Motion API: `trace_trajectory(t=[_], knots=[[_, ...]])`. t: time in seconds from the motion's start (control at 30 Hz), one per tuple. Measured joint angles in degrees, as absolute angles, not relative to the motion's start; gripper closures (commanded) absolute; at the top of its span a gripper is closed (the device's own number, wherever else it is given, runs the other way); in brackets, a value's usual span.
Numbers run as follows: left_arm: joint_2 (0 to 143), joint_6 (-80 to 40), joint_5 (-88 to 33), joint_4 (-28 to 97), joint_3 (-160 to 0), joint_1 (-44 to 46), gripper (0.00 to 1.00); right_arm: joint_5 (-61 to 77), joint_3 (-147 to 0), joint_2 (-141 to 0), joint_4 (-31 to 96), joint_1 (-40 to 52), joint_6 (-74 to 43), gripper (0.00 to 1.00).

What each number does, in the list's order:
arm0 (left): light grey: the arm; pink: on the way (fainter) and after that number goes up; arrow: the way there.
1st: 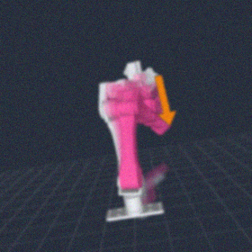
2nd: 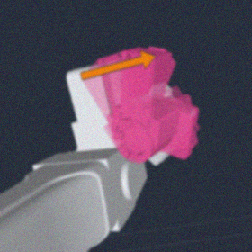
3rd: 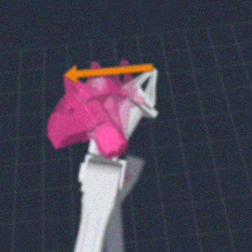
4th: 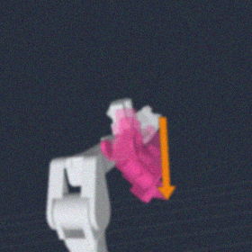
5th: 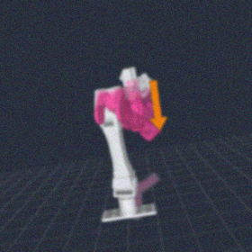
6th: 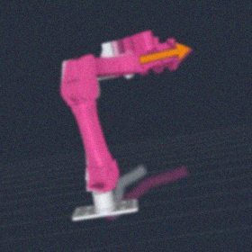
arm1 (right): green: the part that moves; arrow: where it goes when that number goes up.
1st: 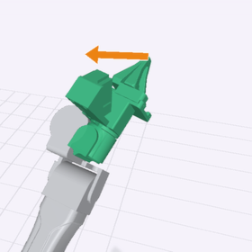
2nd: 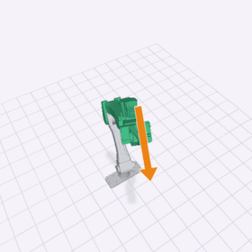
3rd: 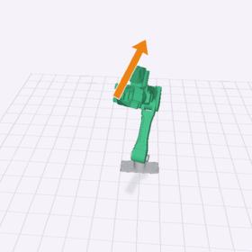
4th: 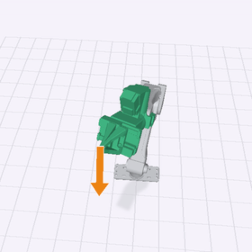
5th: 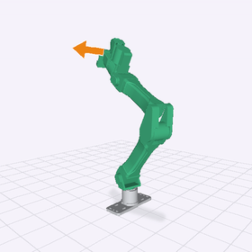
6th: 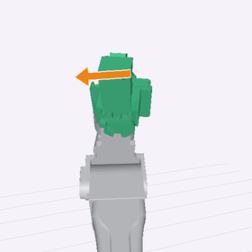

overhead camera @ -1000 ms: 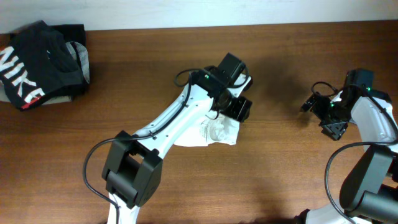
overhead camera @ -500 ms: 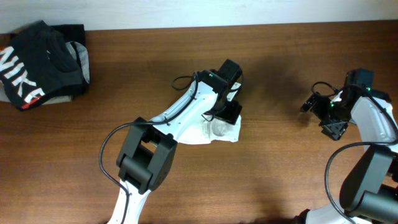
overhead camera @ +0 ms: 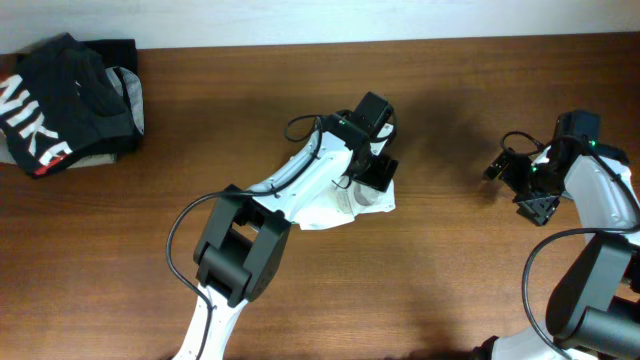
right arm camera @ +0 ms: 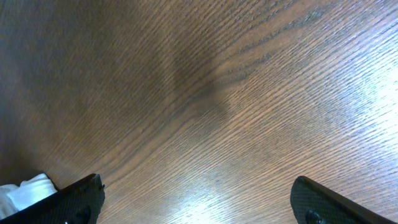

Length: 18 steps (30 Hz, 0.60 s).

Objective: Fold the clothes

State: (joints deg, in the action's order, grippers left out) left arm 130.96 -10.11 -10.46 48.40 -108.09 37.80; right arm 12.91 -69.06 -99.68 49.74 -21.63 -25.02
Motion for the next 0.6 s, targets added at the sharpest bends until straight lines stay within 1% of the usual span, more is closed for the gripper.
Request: trace_trajectory(t=[0.1, 0.13, 0.17, 0.3, 0.33, 0.37, 0.47, 0.53, 0.6], knots=[[130.96, -10.20, -10.55, 56.64, -117.01, 37.80, 0.19, 12.91, -69.06, -99.68, 49.84, -21.63, -25.02, 0.01], [130.96, -10.26, -10.55, 60.31, -121.12, 37.80, 0.14, 12.88, -69.06, -99.68, 49.78, -21.63, -24.97, 0.01], [130.89, -10.28, -10.55, 61.82, -124.40, 37.80, 0.13, 12.88, -69.06, -99.68, 49.78, -21.63, -25.02, 0.01], [130.87, -10.31, -10.55, 69.17, -133.47, 37.74, 0.13, 12.88, -69.06, -99.68, 49.78, -21.63, -25.02, 0.01], [130.87, -10.33, -10.52, 71.42, -136.11, 37.50, 0.03, 12.88, -69.06, -99.68, 49.74, -21.63, -25.04, 0.01], [130.85, -10.31, -9.98, 74.65, -138.87, 36.53, 0.01, 12.88, -69.06, -99.68, 49.78, -21.63, -25.04, 0.01], [130.82, -10.37, -6.59, 81.58, -142.91, 31.51, 0.01, 12.88, -69.06, -99.68, 49.74, -21.63, -25.02, 0.01], [130.85, -10.33, -5.30, 85.34, -143.26, 25.04, 0.01, 12.88, -69.06, -99.68, 49.76, -21.63, -24.99, 0.01], [130.85, -10.33, -4.86, 86.04, -143.26, 19.42, 0.01, 12.88, -69.06, -99.68, 49.74, -21.63, -25.02, 0.01]])
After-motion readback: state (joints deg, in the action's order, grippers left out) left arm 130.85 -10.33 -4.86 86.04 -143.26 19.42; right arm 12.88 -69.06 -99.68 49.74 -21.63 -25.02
